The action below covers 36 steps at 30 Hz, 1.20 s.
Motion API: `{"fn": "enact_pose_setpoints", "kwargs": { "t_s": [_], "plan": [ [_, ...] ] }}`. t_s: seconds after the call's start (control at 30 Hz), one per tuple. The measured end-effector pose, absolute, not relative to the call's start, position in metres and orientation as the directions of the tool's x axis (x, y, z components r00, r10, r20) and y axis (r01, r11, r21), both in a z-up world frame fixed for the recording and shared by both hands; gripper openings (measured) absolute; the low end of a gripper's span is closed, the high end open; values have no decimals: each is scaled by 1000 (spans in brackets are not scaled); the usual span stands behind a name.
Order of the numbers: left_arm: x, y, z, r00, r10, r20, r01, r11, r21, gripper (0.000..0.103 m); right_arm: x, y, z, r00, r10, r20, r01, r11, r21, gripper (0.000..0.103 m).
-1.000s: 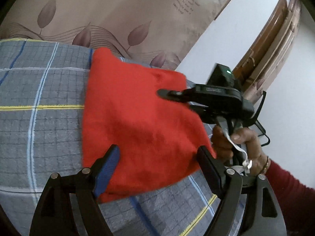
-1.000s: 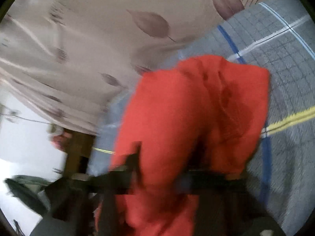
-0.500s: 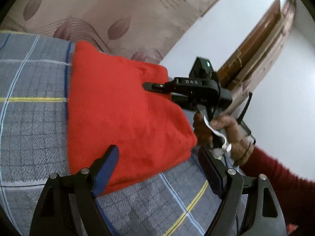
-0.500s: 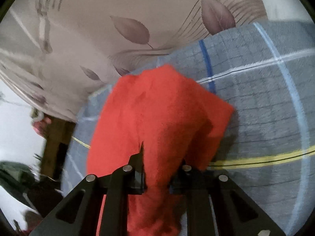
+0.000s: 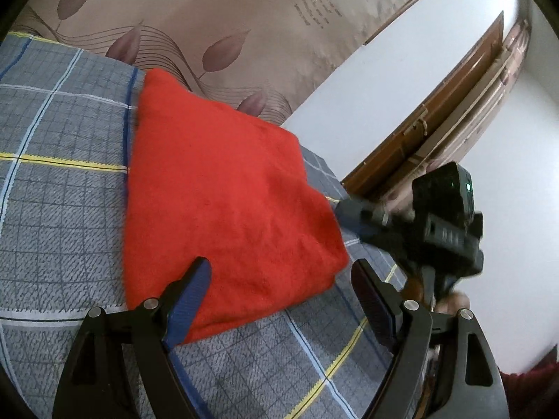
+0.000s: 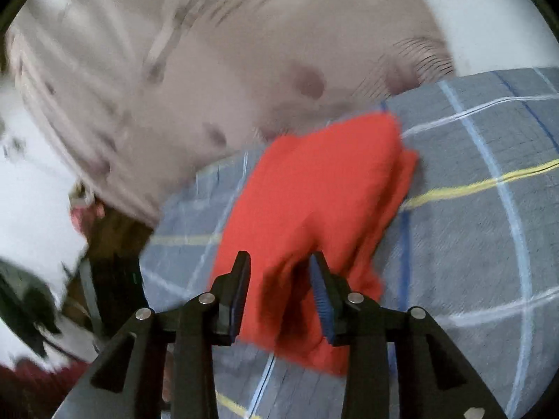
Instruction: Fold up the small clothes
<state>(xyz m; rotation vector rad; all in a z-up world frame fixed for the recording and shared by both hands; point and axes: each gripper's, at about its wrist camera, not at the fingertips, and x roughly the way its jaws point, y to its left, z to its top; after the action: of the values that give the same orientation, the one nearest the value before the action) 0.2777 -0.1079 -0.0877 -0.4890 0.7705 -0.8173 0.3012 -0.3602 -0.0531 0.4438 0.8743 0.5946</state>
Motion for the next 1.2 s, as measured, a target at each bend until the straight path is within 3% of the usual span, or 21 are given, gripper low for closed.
{"fn": "enact_pose_setpoints", "kwargs": {
  "t_s": [0.07,0.4,0.5,0.6,0.7,0.87,0.97,1.2],
  "plan": [
    [277,-107,-86,454,-788,-416,458,607,-650,82,301,-352,-73,455,592,-665,-255,802,540,6],
    [259,-111,-71,457,-789,-411,521,611,-596,82,284,-396,-94,462,604,-649,-129,770,625,3],
    [263,-113,-67,478,-773,-418,521,632,-573,82,291,-388,-99,462,617,-638,-145,762,632,6],
    [275,-120,-77,444,-755,-483,477,656,-585,82,290,-388,-102,460,616,-639,-145,762,631,10],
    [277,-118,-80,437,-765,-474,463,643,-610,82,286,-397,-97,481,615,-625,-130,755,643,15],
    [274,-119,-81,433,-766,-475,464,641,-611,83,298,-407,-53,603,506,-617,-138,828,544,32],
    [273,-118,-81,435,-763,-478,464,645,-607,83,335,-405,-41,624,416,-662,-81,877,474,41],
    [277,-123,-81,430,-760,-486,460,648,-607,83,424,-407,-81,548,473,-690,10,821,570,42]
  ]
}}
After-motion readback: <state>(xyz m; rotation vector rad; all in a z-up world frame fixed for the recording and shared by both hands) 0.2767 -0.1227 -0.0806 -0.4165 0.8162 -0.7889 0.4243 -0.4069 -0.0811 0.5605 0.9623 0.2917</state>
